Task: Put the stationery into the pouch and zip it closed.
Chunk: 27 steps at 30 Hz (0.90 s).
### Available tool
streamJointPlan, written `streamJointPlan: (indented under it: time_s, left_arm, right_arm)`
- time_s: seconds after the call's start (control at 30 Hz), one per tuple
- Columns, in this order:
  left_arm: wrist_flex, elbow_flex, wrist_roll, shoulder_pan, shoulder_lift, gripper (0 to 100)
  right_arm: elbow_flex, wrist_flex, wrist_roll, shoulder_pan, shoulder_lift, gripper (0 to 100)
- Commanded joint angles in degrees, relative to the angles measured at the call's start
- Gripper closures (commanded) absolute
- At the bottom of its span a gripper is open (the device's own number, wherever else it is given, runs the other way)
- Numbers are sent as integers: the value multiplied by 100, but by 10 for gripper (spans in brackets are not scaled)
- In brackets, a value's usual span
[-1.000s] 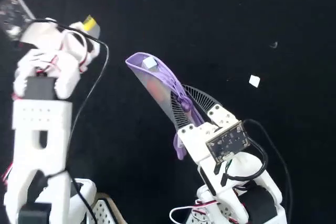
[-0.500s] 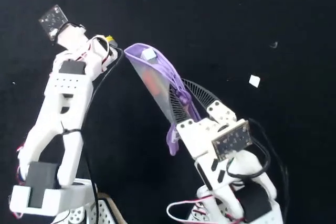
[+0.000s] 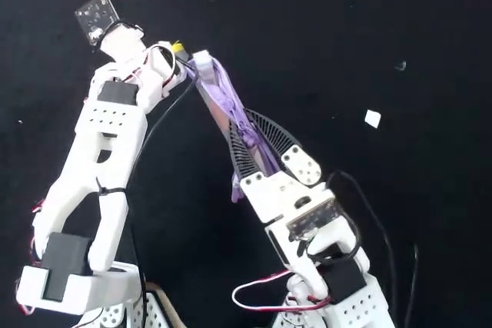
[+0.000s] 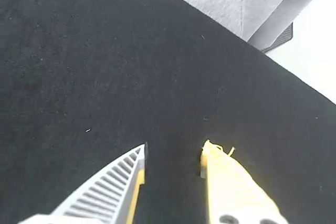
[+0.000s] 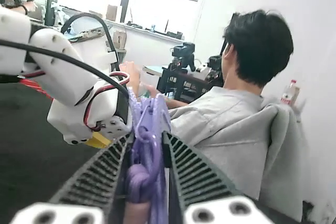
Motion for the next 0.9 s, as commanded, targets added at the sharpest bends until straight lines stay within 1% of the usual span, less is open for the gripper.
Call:
streamJointPlan:
  time_s: [0.0,0.1,0.17,0.23,0.37,0.47,0.53,0.67,0.73,0.87]
  left_arm:
    - [352,-664,-44,382,-35,820]
    - [941,-1051,-44,646,-35,820]
    - [1275,-1341,-44,576,-53,820]
    - [1477,-1569,-44,215,-149,820]
    - [1363,-1622,-18,-752,-325,820]
    - [1160,-1508,-18,-1244,-273,820]
    - [774,-1200,-18,-1358,-158,820]
    - [-396,-444,-9,-1358,202,820]
    - [-791,-180,-9,-1323,343,820]
    - [-932,13,167,-1033,598,820]
  right_arm:
    - [418,-299,343,-149,-321,987]
    - [681,-826,765,-202,-330,987]
    - [787,-1134,1020,-202,-321,987]
    - [796,-1222,1152,-202,-321,987]
    - [787,-1398,1336,-202,-321,987]
    - [787,-1600,1477,-202,-321,987]
    - [787,-1547,1459,-202,-312,987]
    - [796,-1187,1451,-193,-321,987]
    - [796,-1160,1451,-176,-321,987]
    - [796,-1160,1477,-167,-321,986]
